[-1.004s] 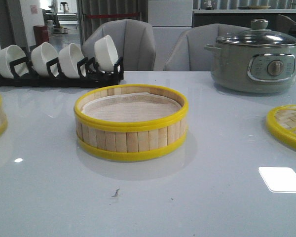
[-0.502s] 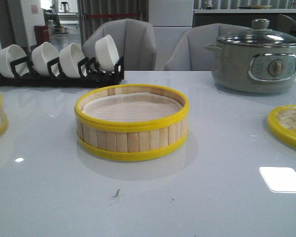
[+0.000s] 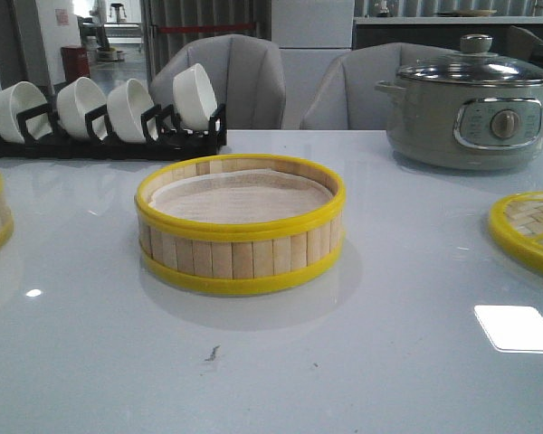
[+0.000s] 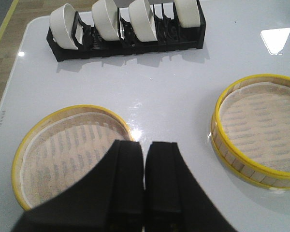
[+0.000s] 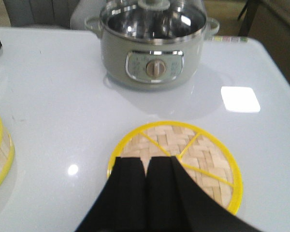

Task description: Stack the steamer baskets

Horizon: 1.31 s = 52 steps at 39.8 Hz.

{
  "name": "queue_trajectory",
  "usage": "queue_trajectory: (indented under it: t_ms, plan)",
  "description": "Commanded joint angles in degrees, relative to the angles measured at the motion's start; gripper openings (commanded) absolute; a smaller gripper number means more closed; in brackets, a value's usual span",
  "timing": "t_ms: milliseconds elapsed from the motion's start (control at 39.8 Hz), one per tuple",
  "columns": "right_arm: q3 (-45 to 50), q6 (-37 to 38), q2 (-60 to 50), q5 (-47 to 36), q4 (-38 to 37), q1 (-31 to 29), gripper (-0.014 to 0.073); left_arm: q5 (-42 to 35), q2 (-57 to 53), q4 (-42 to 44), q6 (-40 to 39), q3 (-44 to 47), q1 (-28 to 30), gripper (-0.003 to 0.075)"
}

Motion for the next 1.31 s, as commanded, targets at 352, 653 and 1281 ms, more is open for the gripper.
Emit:
queue_trajectory:
  t_ms: [352, 653, 1281]
  plan:
    - [-12.59, -0.27, 8.52, 8.29, 5.71, -0.11, 0.0055, -1.03, -0.47, -0.03, -0.35, -2.12, -0.46, 0.0087]
    - [-12.59, -0.27, 8.52, 2.96, 6.46, -0.11, 0.0055, -2.22, -0.47, -0.03, -0.35, -2.12, -0.46, 0.0087]
    - [-12.59, 2.81, 10.34, 9.56, 10.47, -0.17, 0.0445, -6.24, 3.29, -3.65, 3.63, -2.12, -0.46, 0.0356]
